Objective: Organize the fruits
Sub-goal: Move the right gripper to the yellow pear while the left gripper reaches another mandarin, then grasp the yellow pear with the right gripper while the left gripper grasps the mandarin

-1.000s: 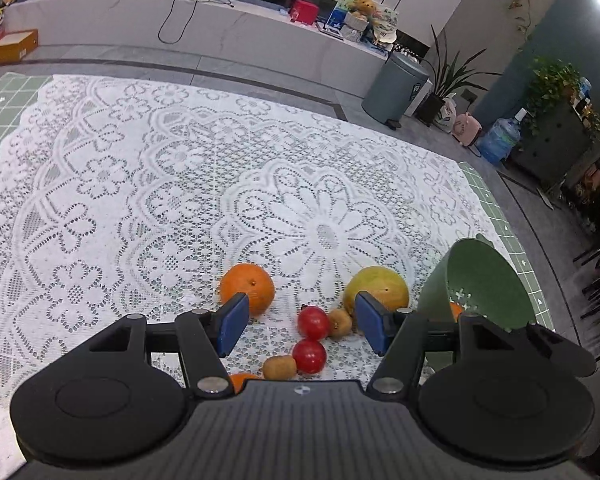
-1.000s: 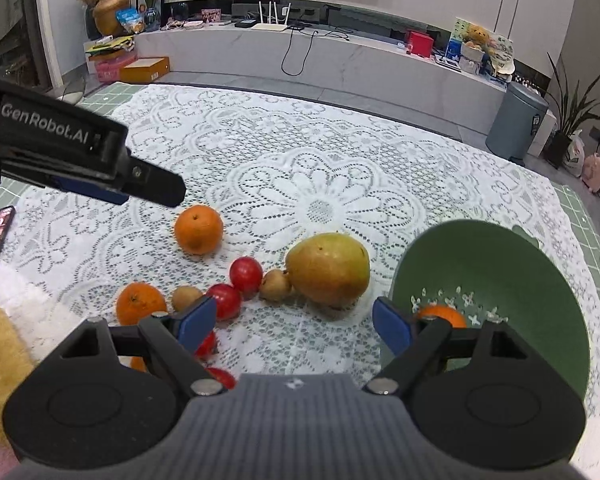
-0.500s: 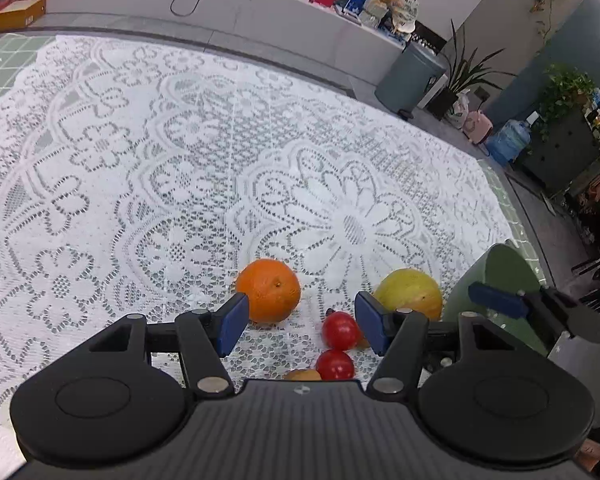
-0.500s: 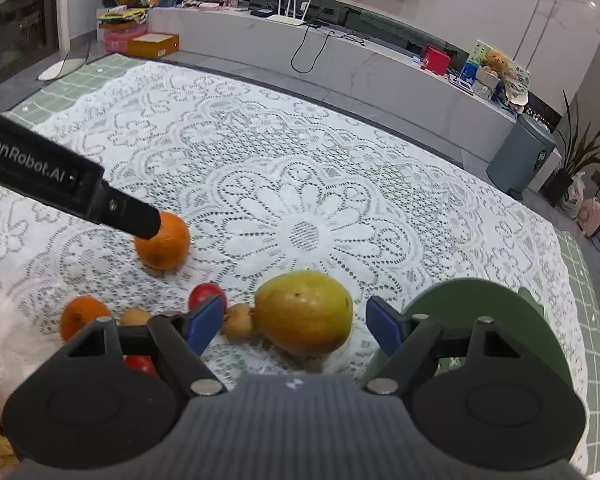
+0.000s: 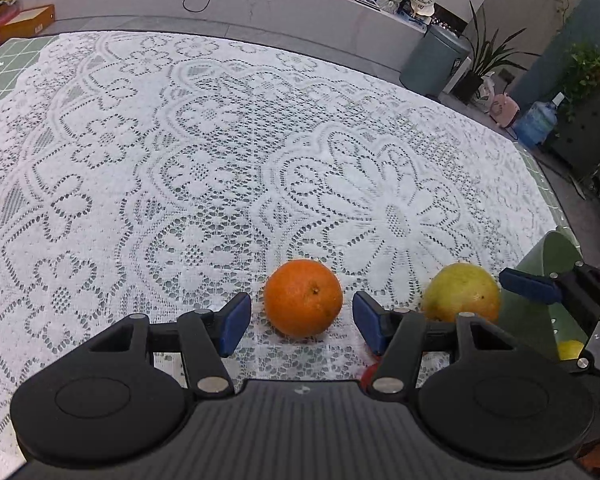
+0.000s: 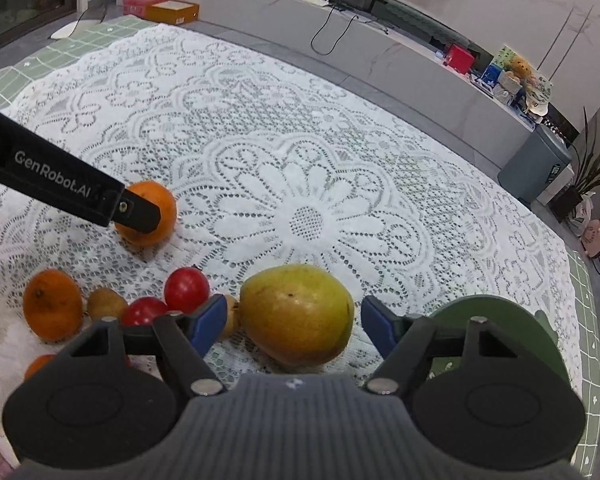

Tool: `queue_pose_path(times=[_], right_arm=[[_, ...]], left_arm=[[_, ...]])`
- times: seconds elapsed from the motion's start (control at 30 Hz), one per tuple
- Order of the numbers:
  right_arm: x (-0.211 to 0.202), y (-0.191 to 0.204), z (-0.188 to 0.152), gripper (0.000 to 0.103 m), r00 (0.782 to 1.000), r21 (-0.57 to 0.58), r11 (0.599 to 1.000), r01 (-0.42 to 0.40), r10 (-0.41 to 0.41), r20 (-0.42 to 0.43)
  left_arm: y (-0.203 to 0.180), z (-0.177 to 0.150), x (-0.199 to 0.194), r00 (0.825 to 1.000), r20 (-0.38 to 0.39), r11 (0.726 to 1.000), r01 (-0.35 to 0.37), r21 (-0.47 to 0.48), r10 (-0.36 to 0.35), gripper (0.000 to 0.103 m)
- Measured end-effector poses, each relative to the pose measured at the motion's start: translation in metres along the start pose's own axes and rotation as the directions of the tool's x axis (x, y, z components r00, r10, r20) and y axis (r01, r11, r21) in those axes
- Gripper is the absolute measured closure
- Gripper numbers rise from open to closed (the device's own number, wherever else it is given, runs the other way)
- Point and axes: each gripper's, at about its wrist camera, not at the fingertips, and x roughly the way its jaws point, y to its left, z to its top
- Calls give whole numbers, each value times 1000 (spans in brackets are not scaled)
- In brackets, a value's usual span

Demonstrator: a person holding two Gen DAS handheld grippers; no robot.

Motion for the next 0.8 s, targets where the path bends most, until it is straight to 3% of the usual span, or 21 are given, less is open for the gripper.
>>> queue_pose_path(times=[0.23, 0.37, 0.57, 0.8], right_arm=[[8, 3, 5, 33, 1000, -56, 998, 13, -14, -12], [12, -1, 9, 33, 1000, -43, 999, 2, -3, -21], [15, -3, 15, 38, 999, -29, 999, -31, 29, -44], [15, -3, 17, 39, 998, -34, 999, -33, 31, -48]], left_arm=[[-3, 1, 9, 1000, -5, 999, -25, 24, 25, 38], [-4, 3, 12, 1000, -4, 999, -21, 27, 21, 38], [-6, 4, 17, 1000, -11, 999, -5, 34, 6, 48], [-2, 4, 16, 1000, -8, 1000, 8, 27, -7, 50]])
